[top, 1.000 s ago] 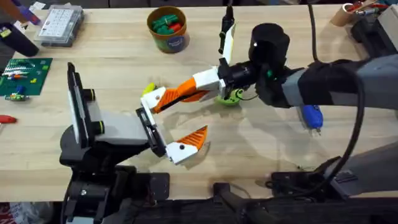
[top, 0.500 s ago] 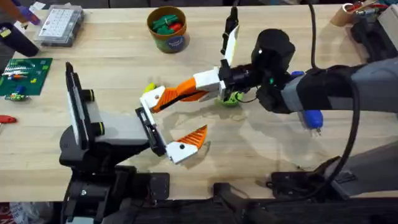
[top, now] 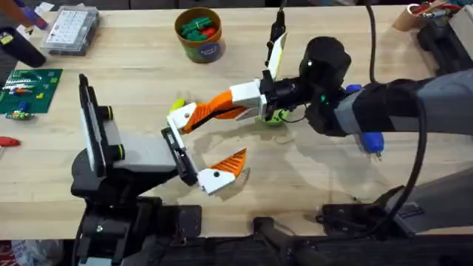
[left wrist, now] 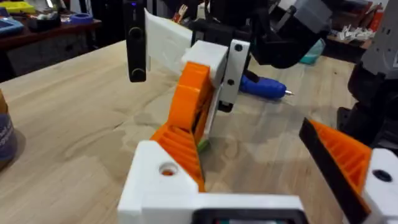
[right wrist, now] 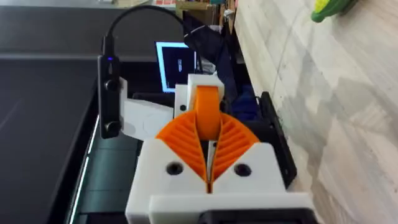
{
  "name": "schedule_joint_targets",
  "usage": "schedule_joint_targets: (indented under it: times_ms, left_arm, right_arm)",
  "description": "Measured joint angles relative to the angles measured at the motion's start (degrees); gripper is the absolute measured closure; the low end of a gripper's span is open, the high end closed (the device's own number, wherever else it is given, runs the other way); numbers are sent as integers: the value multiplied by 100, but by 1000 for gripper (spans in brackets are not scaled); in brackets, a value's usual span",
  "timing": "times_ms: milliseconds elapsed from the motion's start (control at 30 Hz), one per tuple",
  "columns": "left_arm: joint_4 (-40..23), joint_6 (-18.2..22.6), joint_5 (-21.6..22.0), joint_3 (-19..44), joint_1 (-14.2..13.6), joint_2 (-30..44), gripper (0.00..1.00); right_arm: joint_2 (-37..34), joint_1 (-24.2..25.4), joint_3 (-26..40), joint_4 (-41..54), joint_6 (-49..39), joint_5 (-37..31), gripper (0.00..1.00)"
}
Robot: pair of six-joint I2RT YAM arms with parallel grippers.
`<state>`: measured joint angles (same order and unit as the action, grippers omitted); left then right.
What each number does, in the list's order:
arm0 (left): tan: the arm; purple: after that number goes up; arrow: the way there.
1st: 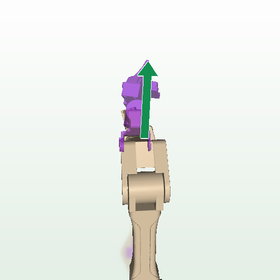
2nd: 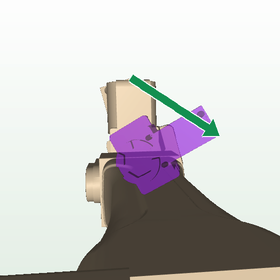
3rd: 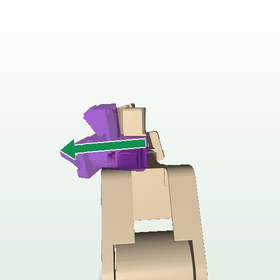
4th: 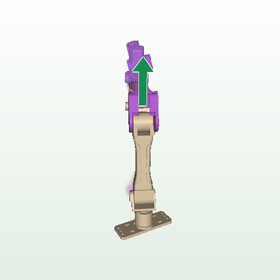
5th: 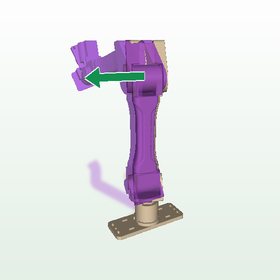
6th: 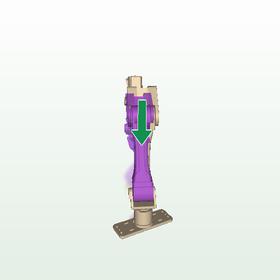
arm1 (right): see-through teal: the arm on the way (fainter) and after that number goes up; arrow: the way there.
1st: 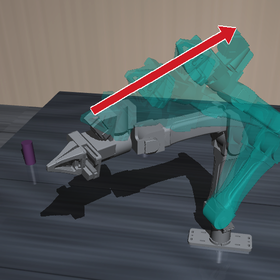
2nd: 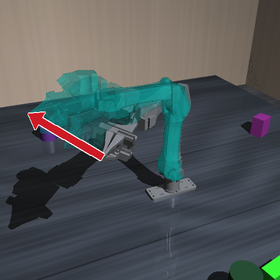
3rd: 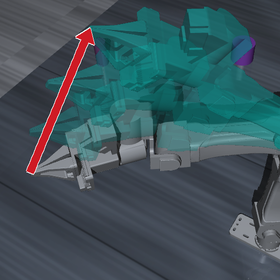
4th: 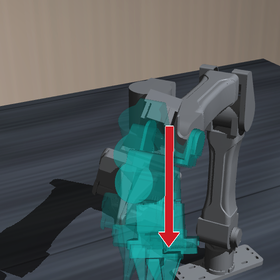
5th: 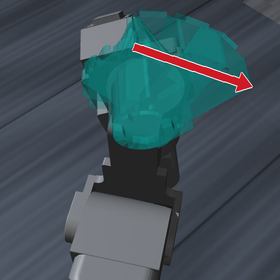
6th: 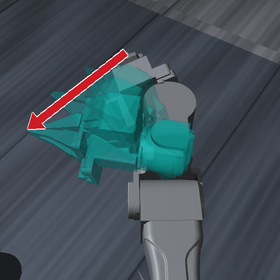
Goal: Pick up the gripper from the table and insert it into the empty holder that is missing its gripper. Then pick up a screw, insert it into the mounting hole, and use the screwdriver to tighten it. Finally, clean up the table by picking up the vegetable and placing it into the bucket.
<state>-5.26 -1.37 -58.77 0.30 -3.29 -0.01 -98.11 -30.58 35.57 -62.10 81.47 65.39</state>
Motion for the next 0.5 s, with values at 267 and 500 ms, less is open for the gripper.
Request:
schedule_joint_targets:
  times_ms: [267, 500]
  left_arm:
    - [-4, -38, 6, 0, 0, 0, 14]
    - [-13, -177, -13, -2, 0, 0, 14]
  right_arm:
    - [1, -12, -4, 34, -2, -65, 995]
    - [2, -27, -212, -104, 0, -292, 995]
